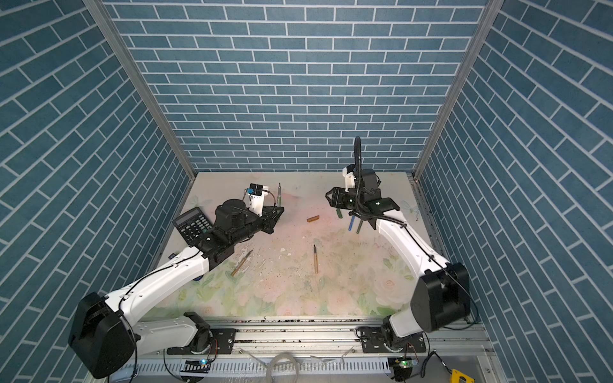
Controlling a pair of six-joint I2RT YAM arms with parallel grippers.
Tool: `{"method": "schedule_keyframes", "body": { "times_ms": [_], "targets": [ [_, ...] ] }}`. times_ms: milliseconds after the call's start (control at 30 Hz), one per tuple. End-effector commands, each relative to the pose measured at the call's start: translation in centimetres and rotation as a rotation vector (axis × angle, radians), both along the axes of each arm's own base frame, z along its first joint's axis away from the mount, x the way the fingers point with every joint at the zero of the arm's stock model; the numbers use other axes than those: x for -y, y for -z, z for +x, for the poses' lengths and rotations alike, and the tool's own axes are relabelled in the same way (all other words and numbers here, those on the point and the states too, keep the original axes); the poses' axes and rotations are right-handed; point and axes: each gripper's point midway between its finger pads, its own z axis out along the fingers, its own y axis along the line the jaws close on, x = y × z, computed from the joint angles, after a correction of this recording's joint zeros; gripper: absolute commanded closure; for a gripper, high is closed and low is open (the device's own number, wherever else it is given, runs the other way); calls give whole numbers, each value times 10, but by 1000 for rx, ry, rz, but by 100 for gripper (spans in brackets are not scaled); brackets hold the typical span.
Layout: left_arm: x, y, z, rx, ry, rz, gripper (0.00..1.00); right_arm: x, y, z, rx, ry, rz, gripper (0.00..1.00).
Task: Insert the pens into the pen caps
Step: 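Move the right gripper away to above the small green cap, then lower the right gripper and close it on the small green cap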
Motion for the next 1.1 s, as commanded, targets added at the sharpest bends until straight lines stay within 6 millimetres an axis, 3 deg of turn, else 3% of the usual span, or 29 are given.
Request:
{"method": "schedule_keyframes", "body": {
  "times_ms": [0,233,500,533,800,1067],
  "targets": [
    [-2,-3,2,5,-12,-9,100,20,67,8,-173,-4,-195,42],
    [8,2,0,-28,29,-45,100,30,127,57,-274,44,-287,38],
    [12,1,-2,-33,55,-55,100,23,163,88,-327,31,-306,36],
    [12,1,-2,-35,55,-56,100,23,176,89,-352,30,-310,36],
    [16,2,-3,-42,77,-60,100,11,198,97,-411,11,-269,36],
    [18,2,-3,-44,86,-60,100,-17,200,88,-436,-67,-193,38]
  ]
}}
